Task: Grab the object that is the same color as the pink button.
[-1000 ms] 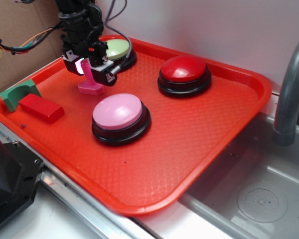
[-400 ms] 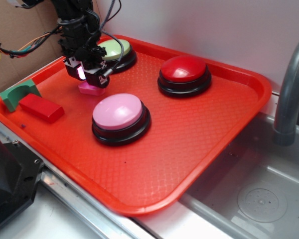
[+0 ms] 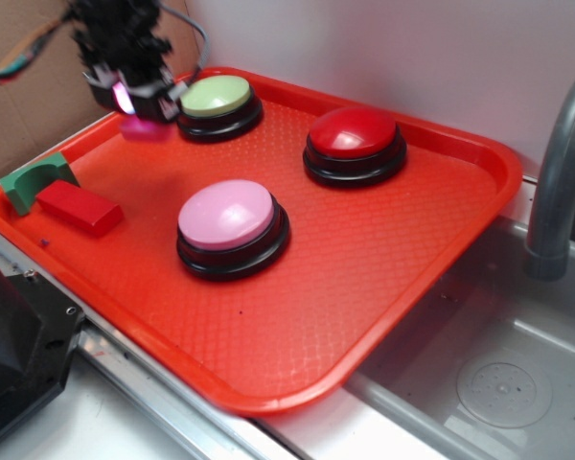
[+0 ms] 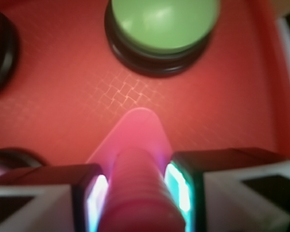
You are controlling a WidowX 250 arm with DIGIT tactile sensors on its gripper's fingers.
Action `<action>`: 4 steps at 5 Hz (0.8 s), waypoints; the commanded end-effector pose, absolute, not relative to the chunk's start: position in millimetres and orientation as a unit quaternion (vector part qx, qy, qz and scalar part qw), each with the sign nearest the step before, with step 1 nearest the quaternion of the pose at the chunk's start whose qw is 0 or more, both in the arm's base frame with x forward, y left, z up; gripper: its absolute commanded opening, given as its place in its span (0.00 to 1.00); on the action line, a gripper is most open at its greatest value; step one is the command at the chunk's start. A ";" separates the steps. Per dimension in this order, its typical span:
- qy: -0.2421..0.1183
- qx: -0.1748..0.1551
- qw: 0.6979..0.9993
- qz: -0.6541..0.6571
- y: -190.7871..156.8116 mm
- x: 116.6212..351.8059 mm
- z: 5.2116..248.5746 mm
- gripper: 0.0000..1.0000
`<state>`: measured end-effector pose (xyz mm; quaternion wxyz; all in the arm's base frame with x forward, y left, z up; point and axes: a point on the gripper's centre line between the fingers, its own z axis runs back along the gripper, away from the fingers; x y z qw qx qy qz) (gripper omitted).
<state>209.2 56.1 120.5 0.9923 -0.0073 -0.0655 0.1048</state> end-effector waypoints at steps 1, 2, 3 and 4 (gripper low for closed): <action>-0.048 -0.005 0.995 0.083 35.1 196.7 211.4 0.00; -0.046 0.011 0.997 0.064 22.1 204.8 208.3 0.00; -0.061 0.026 0.997 0.050 20.3 218.0 206.4 0.00; -0.060 0.008 0.998 0.030 26.0 228.4 204.3 0.00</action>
